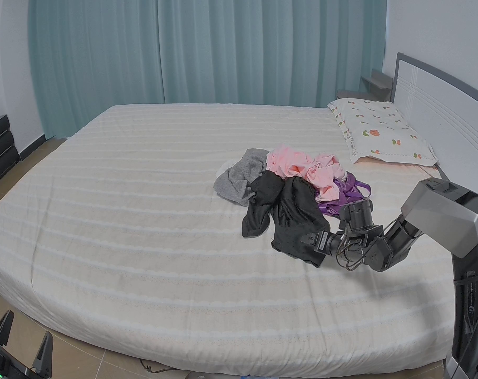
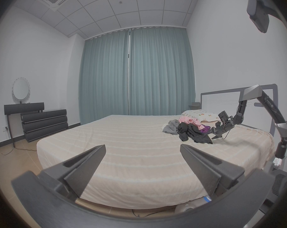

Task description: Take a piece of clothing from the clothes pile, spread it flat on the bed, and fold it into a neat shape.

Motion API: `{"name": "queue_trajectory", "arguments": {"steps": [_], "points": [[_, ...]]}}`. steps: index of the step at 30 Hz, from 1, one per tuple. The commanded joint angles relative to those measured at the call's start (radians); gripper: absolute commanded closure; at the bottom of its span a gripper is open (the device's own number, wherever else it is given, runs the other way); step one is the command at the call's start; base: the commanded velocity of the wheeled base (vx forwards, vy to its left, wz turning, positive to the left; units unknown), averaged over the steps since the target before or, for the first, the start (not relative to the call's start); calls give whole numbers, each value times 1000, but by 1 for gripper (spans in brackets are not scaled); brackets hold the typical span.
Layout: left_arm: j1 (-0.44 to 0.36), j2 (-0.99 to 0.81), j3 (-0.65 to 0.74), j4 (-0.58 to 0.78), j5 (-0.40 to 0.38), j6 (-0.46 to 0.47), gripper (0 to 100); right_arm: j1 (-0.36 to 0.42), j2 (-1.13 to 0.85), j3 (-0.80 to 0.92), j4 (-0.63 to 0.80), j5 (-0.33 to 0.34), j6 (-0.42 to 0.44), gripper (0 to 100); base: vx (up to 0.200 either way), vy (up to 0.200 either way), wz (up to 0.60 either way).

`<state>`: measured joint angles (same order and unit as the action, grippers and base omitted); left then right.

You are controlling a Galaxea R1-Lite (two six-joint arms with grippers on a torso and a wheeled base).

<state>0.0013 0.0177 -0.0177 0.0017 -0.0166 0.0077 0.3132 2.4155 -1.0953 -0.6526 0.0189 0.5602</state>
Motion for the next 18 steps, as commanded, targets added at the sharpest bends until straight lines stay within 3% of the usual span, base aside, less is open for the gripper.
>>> {"name": "queue_trajectory", "arguments": {"steps": [1,13,14,18], "points": [[0,-18,18,0,0,0,0,1,48,-63,39,-2,1,0,0,0,0],[0,-18,18,0,0,0,0,61,83,-147,117,-31,53,0,0,0,0],[0,-18,18,0,0,0,0,63,89,-150,116,-36,53,100,0,0,0],[0,-18,18,0,0,0,0,64,96,-169,110,-62,72,100,0,0,0]]}}
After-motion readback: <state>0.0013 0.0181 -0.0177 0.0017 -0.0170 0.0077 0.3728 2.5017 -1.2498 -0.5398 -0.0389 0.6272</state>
